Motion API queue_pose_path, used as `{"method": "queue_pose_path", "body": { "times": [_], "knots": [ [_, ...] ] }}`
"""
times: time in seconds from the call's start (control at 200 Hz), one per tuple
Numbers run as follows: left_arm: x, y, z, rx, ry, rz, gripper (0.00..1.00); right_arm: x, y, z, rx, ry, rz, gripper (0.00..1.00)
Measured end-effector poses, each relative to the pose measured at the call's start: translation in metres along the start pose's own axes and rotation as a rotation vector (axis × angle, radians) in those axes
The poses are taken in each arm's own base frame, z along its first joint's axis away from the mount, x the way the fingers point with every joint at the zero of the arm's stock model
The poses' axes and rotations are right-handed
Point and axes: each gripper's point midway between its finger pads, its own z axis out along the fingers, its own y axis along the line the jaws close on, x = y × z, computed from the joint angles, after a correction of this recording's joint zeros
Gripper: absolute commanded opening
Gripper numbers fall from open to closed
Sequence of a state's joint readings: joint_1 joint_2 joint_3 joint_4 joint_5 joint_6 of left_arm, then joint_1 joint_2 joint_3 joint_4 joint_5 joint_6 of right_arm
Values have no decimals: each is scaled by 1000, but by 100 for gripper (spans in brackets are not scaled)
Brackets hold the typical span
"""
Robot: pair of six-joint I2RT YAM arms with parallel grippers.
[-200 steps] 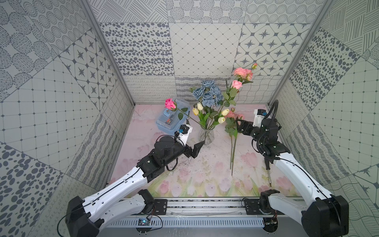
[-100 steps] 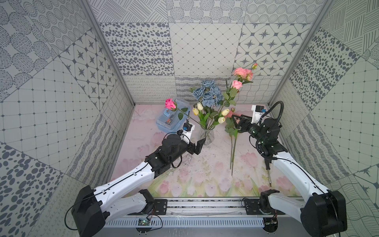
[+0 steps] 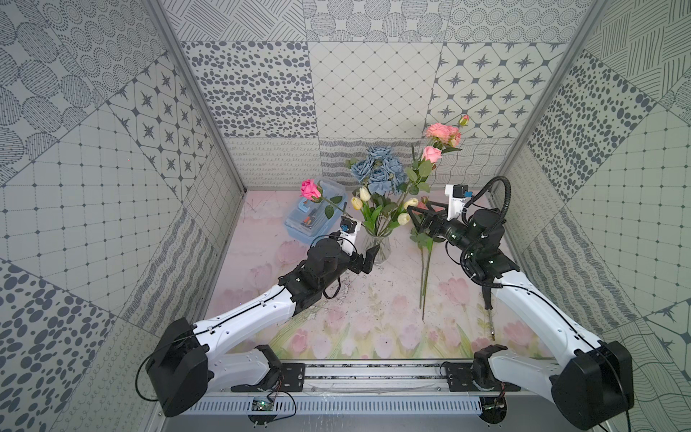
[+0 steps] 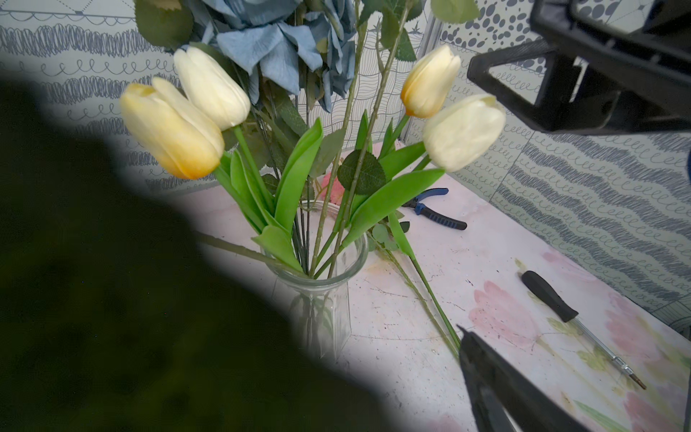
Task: Pick out pink flowers from the vase
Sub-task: Pick up the flower from the vase.
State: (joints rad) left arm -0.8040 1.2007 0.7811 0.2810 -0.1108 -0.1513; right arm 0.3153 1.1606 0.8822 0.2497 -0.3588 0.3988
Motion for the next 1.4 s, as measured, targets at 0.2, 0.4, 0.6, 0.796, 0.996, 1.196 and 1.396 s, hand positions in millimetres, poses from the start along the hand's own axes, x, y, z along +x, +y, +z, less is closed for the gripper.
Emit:
{"method": "queue_pose_path", "body": {
  "times": [0.2,0.4,0.6,0.796,0.996,1.196,1.396],
  "knots": [
    [0,1,5,-8,0,-11,99,1,-6,13,16,16,-16,82],
    [-2,2,5,-16,-9,-19,99,3,-17,31,44,31,-12,61],
    [-2,4,4,-26,-13,-23,99,-10,-19,42,51,12,-23,50],
    [1,6,-1,-31,-15,-25,99,-28,-14,48,48,-18,-33,51],
    [3,7,-6,-31,-21,-30,99,-35,-17,63,51,-12,-26,51],
    [4,8,-12,-31,-27,-35,99,-27,-26,79,65,31,7,49],
    [2,9,-18,-32,-40,-37,99,-15,-32,84,74,65,46,16]
  ]
}}
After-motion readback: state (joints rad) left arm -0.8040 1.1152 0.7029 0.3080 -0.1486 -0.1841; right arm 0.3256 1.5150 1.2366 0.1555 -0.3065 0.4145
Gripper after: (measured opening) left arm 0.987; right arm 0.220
